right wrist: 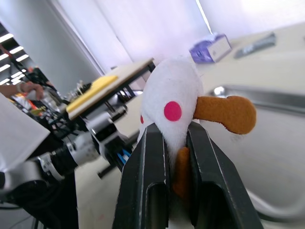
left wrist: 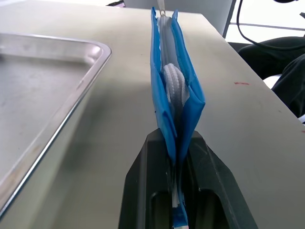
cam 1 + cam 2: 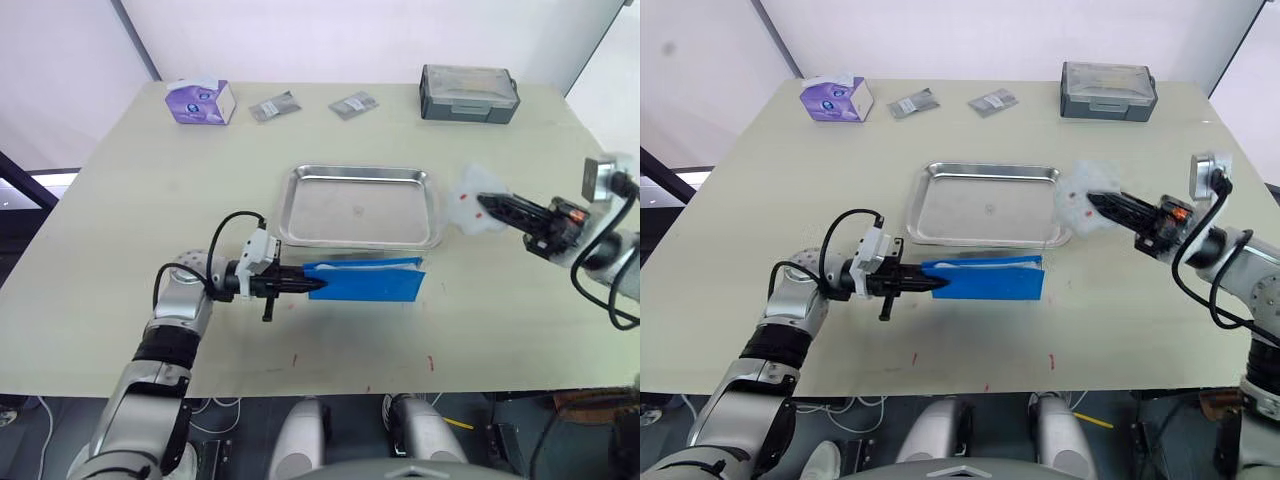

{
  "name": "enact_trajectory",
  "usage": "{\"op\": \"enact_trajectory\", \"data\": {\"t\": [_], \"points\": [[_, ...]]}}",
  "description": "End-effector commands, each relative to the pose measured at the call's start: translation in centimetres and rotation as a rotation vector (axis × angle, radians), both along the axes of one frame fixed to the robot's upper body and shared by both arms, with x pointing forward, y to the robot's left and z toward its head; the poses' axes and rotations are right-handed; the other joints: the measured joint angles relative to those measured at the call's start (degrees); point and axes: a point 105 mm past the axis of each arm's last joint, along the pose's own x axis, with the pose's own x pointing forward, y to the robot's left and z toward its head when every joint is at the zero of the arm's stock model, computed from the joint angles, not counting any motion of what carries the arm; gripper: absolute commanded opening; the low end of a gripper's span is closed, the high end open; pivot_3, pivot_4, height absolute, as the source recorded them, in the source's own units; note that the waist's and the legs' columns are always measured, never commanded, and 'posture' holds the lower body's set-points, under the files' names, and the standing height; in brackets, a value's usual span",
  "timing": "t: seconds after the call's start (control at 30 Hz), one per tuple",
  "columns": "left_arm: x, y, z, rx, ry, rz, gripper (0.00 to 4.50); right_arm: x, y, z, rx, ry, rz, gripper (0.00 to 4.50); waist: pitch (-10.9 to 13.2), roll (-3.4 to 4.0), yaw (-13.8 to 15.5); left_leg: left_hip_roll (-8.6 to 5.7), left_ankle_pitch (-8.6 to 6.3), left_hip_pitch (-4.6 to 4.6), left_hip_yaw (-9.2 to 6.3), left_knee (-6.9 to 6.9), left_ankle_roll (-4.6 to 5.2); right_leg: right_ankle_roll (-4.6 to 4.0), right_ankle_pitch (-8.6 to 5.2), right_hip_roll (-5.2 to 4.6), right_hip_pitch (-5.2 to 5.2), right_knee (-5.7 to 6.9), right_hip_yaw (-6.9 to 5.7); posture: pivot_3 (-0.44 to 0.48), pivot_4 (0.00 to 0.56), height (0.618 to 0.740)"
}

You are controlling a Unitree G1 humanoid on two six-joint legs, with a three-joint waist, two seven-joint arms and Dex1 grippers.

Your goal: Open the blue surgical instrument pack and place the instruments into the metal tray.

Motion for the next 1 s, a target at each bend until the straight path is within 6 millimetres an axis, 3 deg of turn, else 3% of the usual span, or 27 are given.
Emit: {"op": "enact_trajectory", "data": {"t": [0.03,0.13,0.33,0.43,0.77,0.83,0.97,1.0], "points": [[0.1,0.1,0.3,0.017,-0.020,-0.016,0.00,0.3,3.2,2.7,-0.064,-0.142,0.018,0.23,0.0,0.02,-0.1,0.00,0.00,-0.01,0.00,0.00,0.00,0.00,0.00,0.00,0.00,-0.01,0.00,0.000,0.150,0.731],[0.3,-0.2,0.3,0.016,-0.024,-0.024,0.00,0.9,8.5,3.2,-0.146,-0.233,0.088,0.23,0.0,0.04,-0.8,0.02,0.00,0.02,0.04,0.00,0.00,0.00,0.00,0.04,-0.10,0.12,0.09,0.000,0.150,0.731],[0.5,-0.3,0.4,0.019,-0.032,-0.025,0.00,1.2,13.5,2.0,-0.246,-0.355,0.146,0.23,0.0,0.04,-0.1,0.01,0.00,-0.14,-0.08,-0.01,0.00,0.00,0.00,0.01,-0.12,-0.04,-0.06,0.000,0.150,0.731],[0.6,-0.2,0.4,0.022,-0.035,-0.023,0.00,1.3,15.1,1.7,-0.279,-0.427,0.163,0.23,0.0,0.04,-0.1,-0.04,0.00,-0.14,-0.01,0.03,0.01,0.07,0.04,-0.06,-0.12,-0.05,-0.02,0.000,0.150,0.731],[0.8,0.0,0.5,0.030,-0.038,-0.017,0.00,-0.5,17.2,2.5,-0.225,-0.602,0.211,0.23,0.0,0.04,-0.1,-0.03,0.00,-0.13,-0.06,0.03,0.01,0.06,0.04,-0.03,-0.12,-0.01,-0.06,0.000,0.150,0.731],[0.8,0.0,0.5,0.031,-0.039,-0.016,0.00,-0.7,17.1,2.1,-0.235,-0.616,0.221,0.23,0.0,0.04,-0.1,-0.03,0.00,-0.13,-0.06,0.03,0.01,0.06,0.04,-0.03,-0.12,-0.01,-0.06,0.000,0.150,0.731],[1.1,0.2,0.6,0.036,-0.042,-0.006,0.00,-3.3,16.3,-0.7,-0.323,-0.658,0.394,0.23,0.0,0.04,0.1,-0.03,0.00,-0.13,-0.05,0.03,0.01,0.06,0.04,-0.05,-0.11,-0.03,-0.06,0.000,0.150,0.731],[1.2,0.3,0.6,0.038,-0.043,-0.004,0.00,-3.4,16.1,-1.0,-0.323,-0.648,0.400,0.55,0.0,0.04,-0.1,-0.04,0.00,-0.13,-0.09,0.03,0.01,0.06,0.04,-0.05,-0.09,-0.09,-0.12,0.000,0.150,0.731]]}}
